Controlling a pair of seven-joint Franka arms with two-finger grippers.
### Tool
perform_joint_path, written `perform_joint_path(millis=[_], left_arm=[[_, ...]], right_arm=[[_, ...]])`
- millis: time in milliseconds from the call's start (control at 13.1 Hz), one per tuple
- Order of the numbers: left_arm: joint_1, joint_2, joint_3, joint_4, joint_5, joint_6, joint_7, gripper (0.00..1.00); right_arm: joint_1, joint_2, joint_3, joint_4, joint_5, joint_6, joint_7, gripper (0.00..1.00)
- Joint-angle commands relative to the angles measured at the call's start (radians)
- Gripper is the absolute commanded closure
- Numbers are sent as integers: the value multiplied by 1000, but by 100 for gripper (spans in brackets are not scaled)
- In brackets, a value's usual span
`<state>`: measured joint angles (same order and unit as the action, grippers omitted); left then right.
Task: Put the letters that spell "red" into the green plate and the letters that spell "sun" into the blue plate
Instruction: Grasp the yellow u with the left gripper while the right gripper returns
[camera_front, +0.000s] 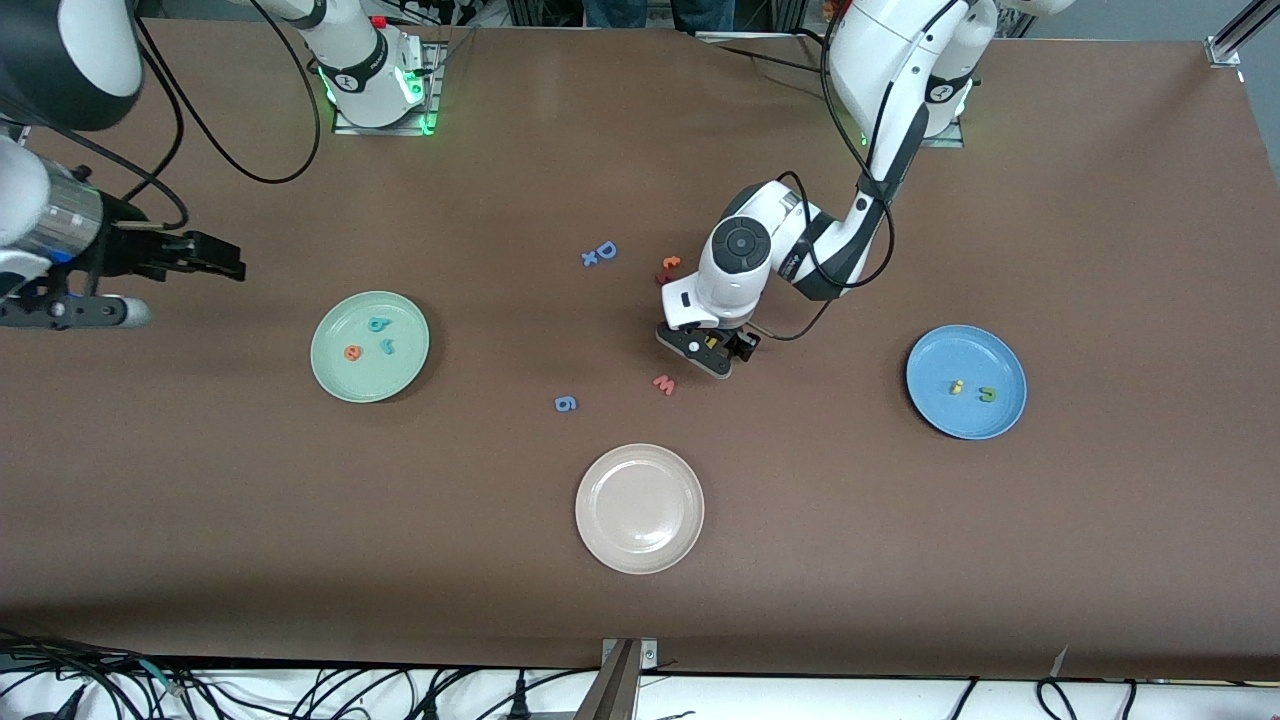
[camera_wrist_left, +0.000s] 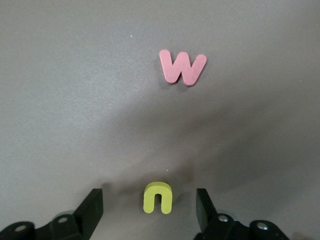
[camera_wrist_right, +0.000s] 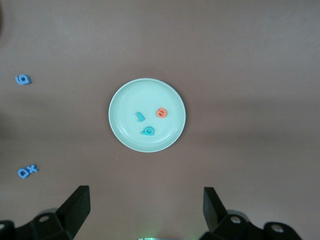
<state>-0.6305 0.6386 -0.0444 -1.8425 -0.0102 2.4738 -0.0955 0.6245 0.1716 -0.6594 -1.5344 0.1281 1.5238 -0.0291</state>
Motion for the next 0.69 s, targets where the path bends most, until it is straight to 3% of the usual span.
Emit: perform_joint_path(millis=[0,230,383,536,613], left_arm=[[-12,6,12,0,-13,1,-1,19],[-12,6,12,-12,-11,1,-1,28],[-12,6,12,-15,-11,1,-1,30],[-12,6,12,-17,-11,1,-1,41],[-12,6,12,-17,-11,1,-1,41]], right_arm=[[-171,-6,129,43,-13,-22,-17,0],[-456,2,413,101,-21,-11,-15,0],[-604,-4,562,106,-77,15,-12,0],[-649,-75,590,51,-102,-5,-14,0],[-647,-127,616,-2,-119,12,-9,0]])
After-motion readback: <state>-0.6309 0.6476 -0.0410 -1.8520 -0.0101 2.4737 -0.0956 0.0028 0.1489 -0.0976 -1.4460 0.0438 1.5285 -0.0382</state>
